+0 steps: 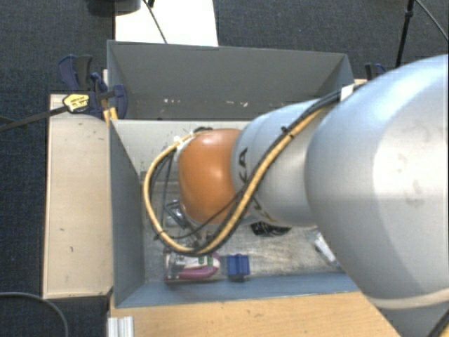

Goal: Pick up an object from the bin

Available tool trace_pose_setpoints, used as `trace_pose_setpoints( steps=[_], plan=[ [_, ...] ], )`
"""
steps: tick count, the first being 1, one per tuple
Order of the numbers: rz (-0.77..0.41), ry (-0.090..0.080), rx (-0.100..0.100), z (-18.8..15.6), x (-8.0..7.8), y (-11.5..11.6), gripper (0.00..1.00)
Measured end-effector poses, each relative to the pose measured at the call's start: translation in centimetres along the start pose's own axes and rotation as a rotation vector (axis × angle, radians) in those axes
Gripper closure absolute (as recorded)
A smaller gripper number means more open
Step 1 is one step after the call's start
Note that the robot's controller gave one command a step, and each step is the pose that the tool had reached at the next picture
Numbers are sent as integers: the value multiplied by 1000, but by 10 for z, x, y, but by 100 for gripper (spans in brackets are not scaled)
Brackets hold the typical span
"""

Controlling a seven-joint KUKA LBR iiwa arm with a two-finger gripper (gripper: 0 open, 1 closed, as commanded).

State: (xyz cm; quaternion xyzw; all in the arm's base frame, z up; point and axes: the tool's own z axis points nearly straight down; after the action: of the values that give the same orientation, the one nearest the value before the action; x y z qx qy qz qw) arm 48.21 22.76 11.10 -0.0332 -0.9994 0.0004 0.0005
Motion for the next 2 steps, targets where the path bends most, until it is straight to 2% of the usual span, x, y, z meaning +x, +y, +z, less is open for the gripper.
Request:
trace_pose_setpoints(
  steps=[1, 2],
  plan=[
    [-318, -6, -1, 35, -5, -37, 0],
    [-314, -3, -2, 35, -3, -36, 100]
  ],
)
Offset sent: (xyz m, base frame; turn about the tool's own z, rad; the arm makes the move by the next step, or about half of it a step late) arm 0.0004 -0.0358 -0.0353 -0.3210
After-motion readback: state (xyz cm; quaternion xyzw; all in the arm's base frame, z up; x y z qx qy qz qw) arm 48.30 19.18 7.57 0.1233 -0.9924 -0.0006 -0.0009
